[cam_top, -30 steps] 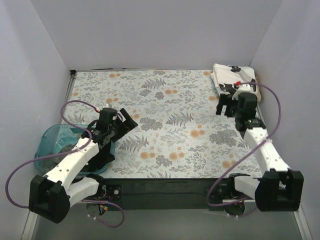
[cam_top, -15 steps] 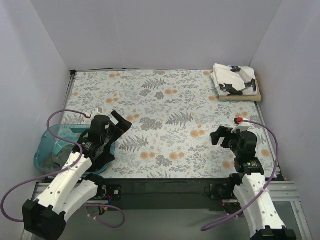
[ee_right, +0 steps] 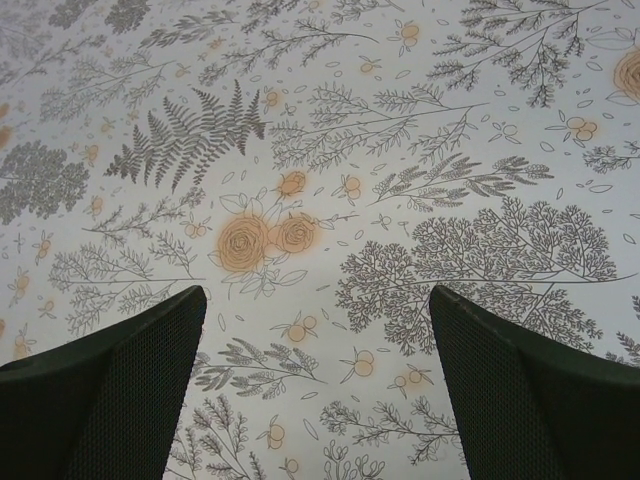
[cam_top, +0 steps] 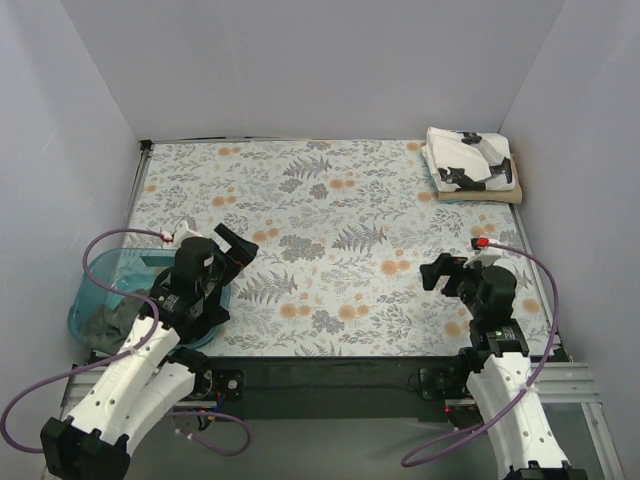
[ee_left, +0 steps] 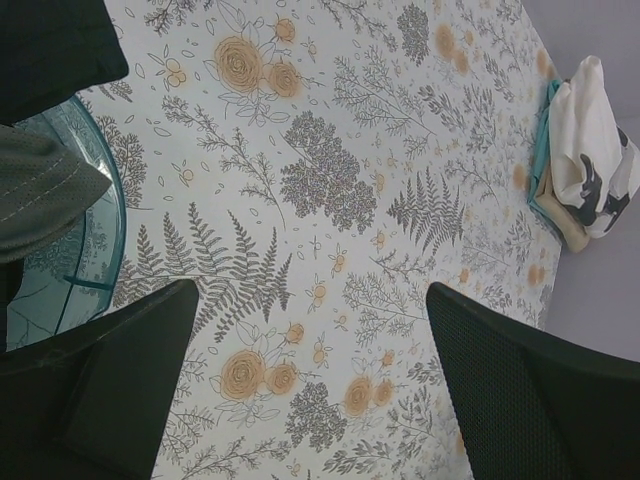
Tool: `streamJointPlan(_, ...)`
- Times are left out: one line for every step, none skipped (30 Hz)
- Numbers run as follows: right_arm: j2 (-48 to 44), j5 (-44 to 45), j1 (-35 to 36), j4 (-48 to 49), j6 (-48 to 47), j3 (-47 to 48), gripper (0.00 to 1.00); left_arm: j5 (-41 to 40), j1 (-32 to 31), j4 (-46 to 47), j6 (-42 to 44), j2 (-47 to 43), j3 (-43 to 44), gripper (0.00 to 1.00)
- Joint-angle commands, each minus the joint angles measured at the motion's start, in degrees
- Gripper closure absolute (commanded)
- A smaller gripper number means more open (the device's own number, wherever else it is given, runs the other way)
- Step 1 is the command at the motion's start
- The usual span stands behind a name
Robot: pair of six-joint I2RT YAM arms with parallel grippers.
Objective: Fold and stack the t-shirts
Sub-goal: Reset both grippers
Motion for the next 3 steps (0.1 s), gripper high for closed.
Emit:
streamJointPlan(0.9,-0.9,0.0,2.0,0.5,1.4,0.02,-2.5,0.1,-0.2,-0.1,-1.4,0.0,0.02)
streamJointPlan(1.3,-0.6,-0.1,2.0,0.5,1.4,0.02,-2.6,0.1,-0.2,-0.1,-1.8,-0.1,0.02)
streamJointPlan(1.4,-0.5,0.0,1.9,0.5,1.4,0.02,-2.7,0.1,-0.2,-0.2,-1.9,-0.3,0.02)
